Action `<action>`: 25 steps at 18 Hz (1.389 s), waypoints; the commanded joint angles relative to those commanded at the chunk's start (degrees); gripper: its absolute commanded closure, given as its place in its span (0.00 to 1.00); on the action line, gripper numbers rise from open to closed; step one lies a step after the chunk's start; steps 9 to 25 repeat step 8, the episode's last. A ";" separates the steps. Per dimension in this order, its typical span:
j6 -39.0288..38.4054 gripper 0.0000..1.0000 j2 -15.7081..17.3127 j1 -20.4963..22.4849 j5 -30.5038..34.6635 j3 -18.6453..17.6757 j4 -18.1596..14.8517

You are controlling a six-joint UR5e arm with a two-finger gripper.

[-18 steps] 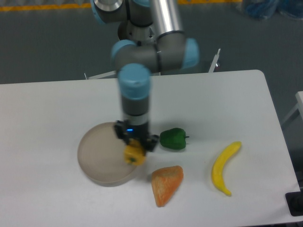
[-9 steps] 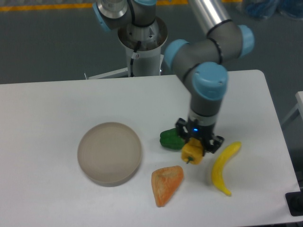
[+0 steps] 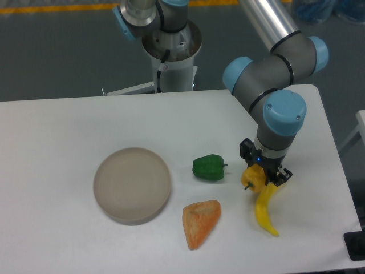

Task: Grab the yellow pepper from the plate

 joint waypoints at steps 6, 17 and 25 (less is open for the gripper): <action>2.11 1.00 0.00 0.18 -2.02 0.18 0.35; 2.29 1.00 0.00 0.18 -2.02 0.26 0.35; 2.29 1.00 0.00 0.18 -2.02 0.26 0.35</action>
